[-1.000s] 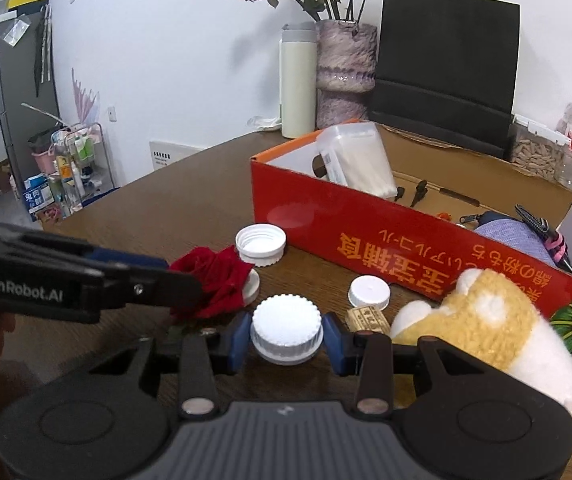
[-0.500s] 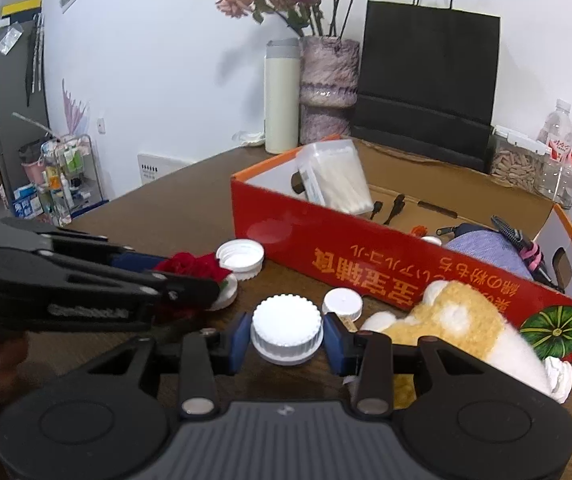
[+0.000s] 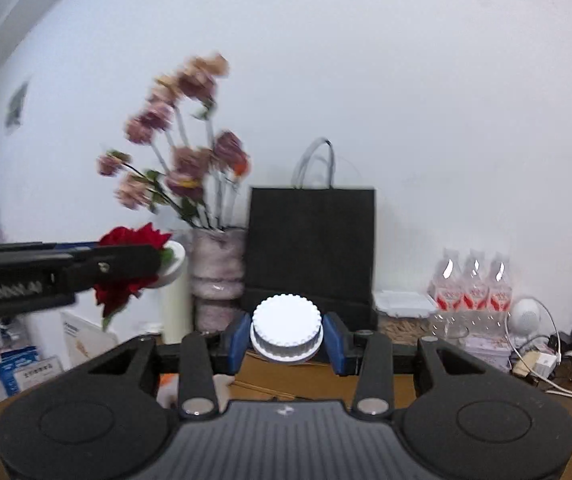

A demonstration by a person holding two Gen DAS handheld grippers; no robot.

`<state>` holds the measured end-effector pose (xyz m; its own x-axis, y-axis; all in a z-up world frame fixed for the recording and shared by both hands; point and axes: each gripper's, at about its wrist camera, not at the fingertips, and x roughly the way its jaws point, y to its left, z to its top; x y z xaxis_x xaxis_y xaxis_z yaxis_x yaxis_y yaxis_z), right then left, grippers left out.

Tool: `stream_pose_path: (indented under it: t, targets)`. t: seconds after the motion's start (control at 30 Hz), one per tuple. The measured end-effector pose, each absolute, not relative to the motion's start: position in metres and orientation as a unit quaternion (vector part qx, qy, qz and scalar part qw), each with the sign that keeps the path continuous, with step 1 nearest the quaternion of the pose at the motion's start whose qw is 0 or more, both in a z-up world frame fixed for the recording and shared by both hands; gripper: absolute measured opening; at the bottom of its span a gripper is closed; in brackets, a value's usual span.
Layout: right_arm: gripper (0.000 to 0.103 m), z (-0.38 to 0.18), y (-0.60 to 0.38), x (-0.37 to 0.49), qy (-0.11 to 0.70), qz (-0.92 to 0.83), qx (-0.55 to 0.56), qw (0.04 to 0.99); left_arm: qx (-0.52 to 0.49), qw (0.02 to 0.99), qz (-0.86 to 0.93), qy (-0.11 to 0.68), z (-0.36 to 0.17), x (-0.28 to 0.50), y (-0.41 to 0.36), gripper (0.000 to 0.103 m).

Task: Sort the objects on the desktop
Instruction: 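Lift the cap and rose over the box and release both inside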

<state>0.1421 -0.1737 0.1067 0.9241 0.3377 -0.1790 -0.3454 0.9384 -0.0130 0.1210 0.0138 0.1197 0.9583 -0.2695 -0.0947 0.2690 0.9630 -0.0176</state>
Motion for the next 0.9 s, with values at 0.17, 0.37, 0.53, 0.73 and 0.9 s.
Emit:
stream_pose_path:
  t: [0.17,0.37,0.53,0.73,0.9]
  targets:
    - [0.061,0.034,-0.165,0.220,0.311,0.098,-0.094,0.941,0.065,0.960,-0.065,0.263,0.043,0.201,-0.021,0.076]
    - [0.091,0.038,-0.196,0.187,0.270,0.136,-0.064,0.951,0.059,0.973,-0.092,0.205,0.041,0.157,-0.006,0.103]
    - [0.093,0.041,-0.211,0.158,0.261,0.142,-0.071,0.952,0.064,0.968,-0.097,0.222,0.039,0.128,0.005,0.103]
    - [0.095,0.022,-0.226,0.121,0.288,0.137,-0.073,0.945,0.053,0.959,-0.081,0.265,0.021,0.105,0.025,0.103]
    - [0.095,0.002,-0.236,0.108,0.314,0.134,-0.065,0.938,0.033,0.951,-0.058,0.303,0.002,0.099,0.041,0.103]
